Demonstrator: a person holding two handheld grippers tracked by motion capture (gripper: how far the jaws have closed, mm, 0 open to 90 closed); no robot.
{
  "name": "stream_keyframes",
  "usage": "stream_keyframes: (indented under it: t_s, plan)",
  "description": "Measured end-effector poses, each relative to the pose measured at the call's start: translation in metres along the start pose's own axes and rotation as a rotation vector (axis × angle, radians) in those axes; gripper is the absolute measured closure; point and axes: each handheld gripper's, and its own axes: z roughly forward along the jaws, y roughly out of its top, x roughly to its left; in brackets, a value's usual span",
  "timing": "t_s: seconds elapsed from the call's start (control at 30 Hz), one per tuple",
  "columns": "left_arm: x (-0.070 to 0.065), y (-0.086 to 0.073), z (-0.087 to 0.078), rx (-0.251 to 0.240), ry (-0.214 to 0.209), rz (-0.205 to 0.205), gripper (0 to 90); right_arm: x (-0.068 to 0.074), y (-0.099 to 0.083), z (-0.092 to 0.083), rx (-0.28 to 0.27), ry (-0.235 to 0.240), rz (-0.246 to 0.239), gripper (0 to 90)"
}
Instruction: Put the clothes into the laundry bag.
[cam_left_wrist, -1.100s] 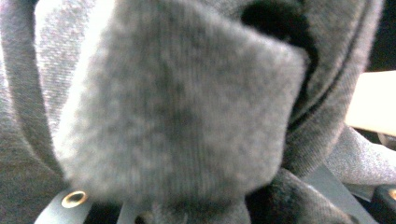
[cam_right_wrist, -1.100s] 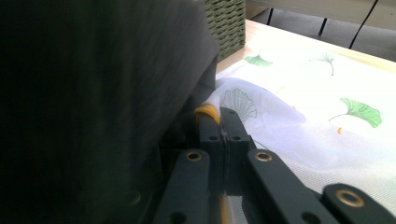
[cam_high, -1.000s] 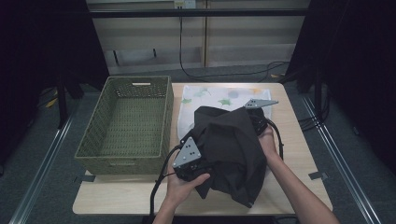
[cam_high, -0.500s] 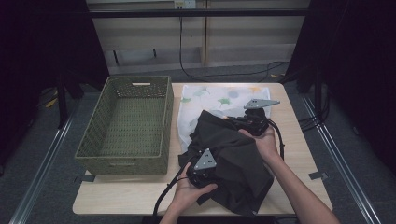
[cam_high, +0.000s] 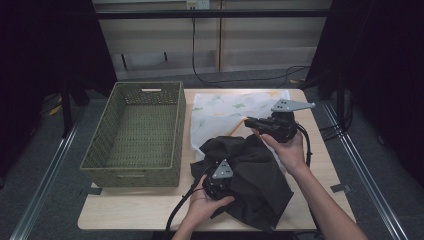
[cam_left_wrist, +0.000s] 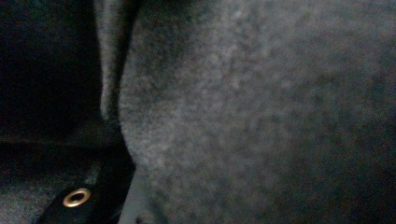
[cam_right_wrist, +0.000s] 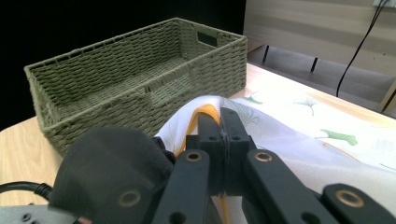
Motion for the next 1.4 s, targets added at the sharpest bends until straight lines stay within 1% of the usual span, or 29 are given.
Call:
stream_keyframes:
  t_s: [0.07, 0.13, 0.17, 0.23, 0.27, 0.33, 0.37, 0.43, 0.47, 0.53, 0.63, 0.7, 0.73, 0.77, 0.8, 0.83, 0.87, 0.9, 0.97, 1.0, 1.03, 1.07, 1.1, 1.13, 1.23, 1.3, 1.33, 1.37, 1.4]
  plan:
    - [0.001, 0.001, 0.0, -0.012, 0.013, -0.018, 66.0, 0.003, -0.002, -0.002, 0.02, -0.008, -0.015, 89.5]
    - [-0.001, 0.002, 0.0, -0.021, 0.059, -0.024, 63.5, 0.005, -0.008, 0.0, 0.054, -0.028, -0.022, 89.5]
    - [-0.003, 0.003, 0.0, -0.031, 0.073, -0.011, 57.7, 0.007, -0.016, 0.004, 0.096, -0.053, -0.037, 89.5]
    - [-0.008, 0.003, -0.003, -0.056, 0.085, 0.01, 54.1, 0.007, -0.02, 0.005, 0.109, -0.051, -0.036, 89.5]
    - [-0.011, 0.001, -0.006, -0.084, 0.082, 0.012, 49.7, 0.006, -0.022, 0.006, 0.116, -0.053, -0.035, 89.5]
    - [-0.012, 0.0, -0.015, -0.091, 0.063, 0.021, 36.9, 0.001, -0.026, 0.007, 0.123, -0.062, -0.026, 89.4]
    - [-0.014, 0.0, -0.021, -0.125, 0.049, 0.008, 29.2, -0.003, -0.027, 0.008, 0.124, -0.072, -0.009, 89.4]
    - [-0.016, 0.0, -0.036, -0.167, 0.064, 0.007, 25.5, -0.006, -0.028, 0.008, 0.123, -0.076, -0.005, 89.5]
    - [-0.016, 0.0, -0.036, -0.167, 0.064, 0.007, 23.1, -0.006, -0.028, 0.008, 0.123, -0.076, -0.005, 89.5]
    - [-0.018, 0.002, -0.049, -0.219, 0.047, 0.015, 23.4, -0.008, -0.029, 0.009, 0.125, -0.088, 0.002, 89.5]
    - [-0.018, 0.012, -0.068, -0.291, 0.069, 0.022, 23.4, -0.009, -0.029, 0.01, 0.124, -0.085, 0.002, 89.5]
    - [-0.012, 0.021, -0.077, -0.331, 0.09, 0.032, 23.2, -0.008, -0.029, 0.011, 0.126, -0.078, -0.002, 89.5]
    - [-0.003, 0.031, -0.082, -0.349, 0.145, 0.034, 22.6, -0.008, -0.029, 0.011, 0.126, -0.081, -0.003, 89.5]
    - [-0.003, 0.031, -0.082, -0.349, 0.145, 0.034, 21.7, -0.008, -0.029, 0.011, 0.126, -0.081, -0.003, 89.5]
    - [0.006, 0.037, -0.081, -0.362, 0.141, 0.024, 21.7, -0.007, -0.028, 0.011, 0.125, -0.078, -0.002, 89.5]
    - [0.014, 0.041, -0.079, -0.345, 0.136, 0.015, 21.7, -0.007, -0.028, 0.011, 0.123, -0.074, -0.004, 89.5]
    - [0.021, 0.046, -0.076, -0.323, 0.17, 0.01, 22.2, -0.006, -0.027, 0.012, 0.123, -0.075, -0.01, 89.5]
    - [0.028, 0.048, -0.073, -0.335, 0.18, 0.009, 22.4, -0.006, -0.027, 0.012, 0.124, -0.073, -0.008, 89.5]
    - [0.043, 0.057, -0.067, -0.3, 0.202, -0.009, 18.5, -0.007, -0.028, 0.012, 0.128, -0.071, -0.005, 89.5]
    - [0.043, 0.057, -0.067, -0.3, 0.202, -0.009, 17.0, -0.007, -0.028, 0.012, 0.128, -0.071, -0.005, 89.5]
    - [0.046, 0.061, -0.067, -0.278, 0.199, -0.015, 17.0, -0.007, -0.029, 0.012, 0.129, -0.071, -0.006, 89.5]
    - [0.046, 0.064, -0.067, -0.278, 0.17, -0.013, 16.8, -0.008, -0.029, 0.012, 0.128, -0.07, -0.003, 89.5]
    - [0.045, 0.065, -0.07, -0.29, 0.174, 0.0, 16.3, -0.009, -0.03, 0.012, 0.129, -0.069, -0.002, 89.5]
    - [0.045, 0.064, -0.071, -0.295, 0.184, 0.005, 16.2, -0.009, -0.03, 0.012, 0.128, -0.067, -0.001, 89.5]
    - [0.05, 0.064, -0.071, -0.304, 0.231, -0.016, 13.5, -0.008, -0.029, 0.011, 0.126, -0.068, -0.002, 89.5]
    - [0.058, 0.061, -0.058, -0.243, 0.2, -0.033, 13.0, -0.008, -0.029, 0.012, 0.126, -0.066, -0.006, 89.5]
    - [0.058, 0.061, -0.058, -0.243, 0.2, -0.033, 13.3, -0.008, -0.029, 0.012, 0.126, -0.066, -0.006, 89.5]
    - [0.06, 0.059, -0.053, -0.208, 0.189, -0.056, 13.3, -0.007, -0.029, 0.012, 0.124, -0.07, -0.007, 89.5]
    - [0.062, 0.057, -0.049, -0.183, 0.167, -0.073, 19.6, -0.007, -0.029, 0.012, 0.124, -0.071, -0.005, 89.5]
